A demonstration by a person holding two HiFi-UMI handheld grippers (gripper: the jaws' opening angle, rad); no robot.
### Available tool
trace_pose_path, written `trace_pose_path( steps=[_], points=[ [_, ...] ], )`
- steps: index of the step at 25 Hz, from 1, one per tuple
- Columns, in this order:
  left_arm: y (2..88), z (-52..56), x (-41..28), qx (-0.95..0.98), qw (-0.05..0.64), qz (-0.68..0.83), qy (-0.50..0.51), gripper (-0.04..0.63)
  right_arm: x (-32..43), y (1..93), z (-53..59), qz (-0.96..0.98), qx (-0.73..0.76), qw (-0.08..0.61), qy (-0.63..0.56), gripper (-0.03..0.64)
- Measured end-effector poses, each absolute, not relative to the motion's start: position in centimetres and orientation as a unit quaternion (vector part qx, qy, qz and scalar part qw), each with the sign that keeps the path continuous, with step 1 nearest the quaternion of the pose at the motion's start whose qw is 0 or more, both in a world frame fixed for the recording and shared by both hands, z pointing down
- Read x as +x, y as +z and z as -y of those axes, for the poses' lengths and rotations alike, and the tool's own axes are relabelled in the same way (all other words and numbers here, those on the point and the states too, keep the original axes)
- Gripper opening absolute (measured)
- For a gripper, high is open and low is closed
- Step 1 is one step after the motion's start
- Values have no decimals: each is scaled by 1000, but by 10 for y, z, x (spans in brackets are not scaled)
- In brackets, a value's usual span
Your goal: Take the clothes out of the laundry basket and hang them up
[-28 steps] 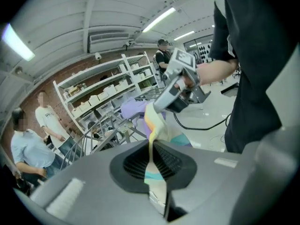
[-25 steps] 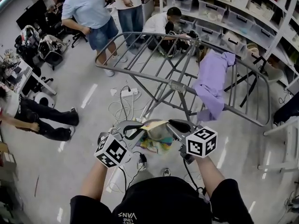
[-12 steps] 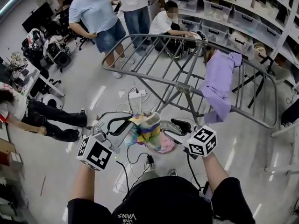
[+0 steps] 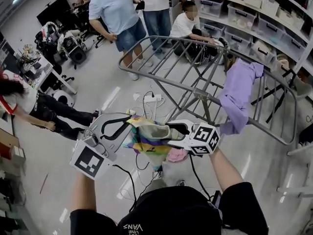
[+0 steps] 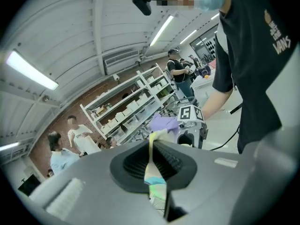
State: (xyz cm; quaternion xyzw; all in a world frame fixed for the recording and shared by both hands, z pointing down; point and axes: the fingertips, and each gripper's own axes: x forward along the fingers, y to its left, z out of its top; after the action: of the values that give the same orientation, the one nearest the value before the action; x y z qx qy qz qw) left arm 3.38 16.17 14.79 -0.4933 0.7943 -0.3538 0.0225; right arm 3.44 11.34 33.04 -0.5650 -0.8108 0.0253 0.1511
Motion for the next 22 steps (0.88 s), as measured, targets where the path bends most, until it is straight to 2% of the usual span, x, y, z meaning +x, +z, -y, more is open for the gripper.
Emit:
trace_pose_path(
  steps=[2, 5, 6, 13, 22],
  points=[
    [151, -164, 31, -477, 11, -805, -352, 15, 40, 333, -115, 796, -584, 158, 28, 231],
    [157, -171, 21, -445, -8, -820, -360, 17, 43, 331, -103, 801, -577, 159, 17, 43],
    [159, -175, 20, -434, -15, -825, -360, 17, 43, 329, -98, 805, -572, 158, 8, 17],
    [166, -197, 17, -390, -31, -856, -338, 17, 33, 293, -61, 832, -537, 140, -23, 14],
    [169, -202, -7, -331, -36, -888, -317, 17, -18, 230, -25, 887, -439, 123, -78, 14]
  ],
)
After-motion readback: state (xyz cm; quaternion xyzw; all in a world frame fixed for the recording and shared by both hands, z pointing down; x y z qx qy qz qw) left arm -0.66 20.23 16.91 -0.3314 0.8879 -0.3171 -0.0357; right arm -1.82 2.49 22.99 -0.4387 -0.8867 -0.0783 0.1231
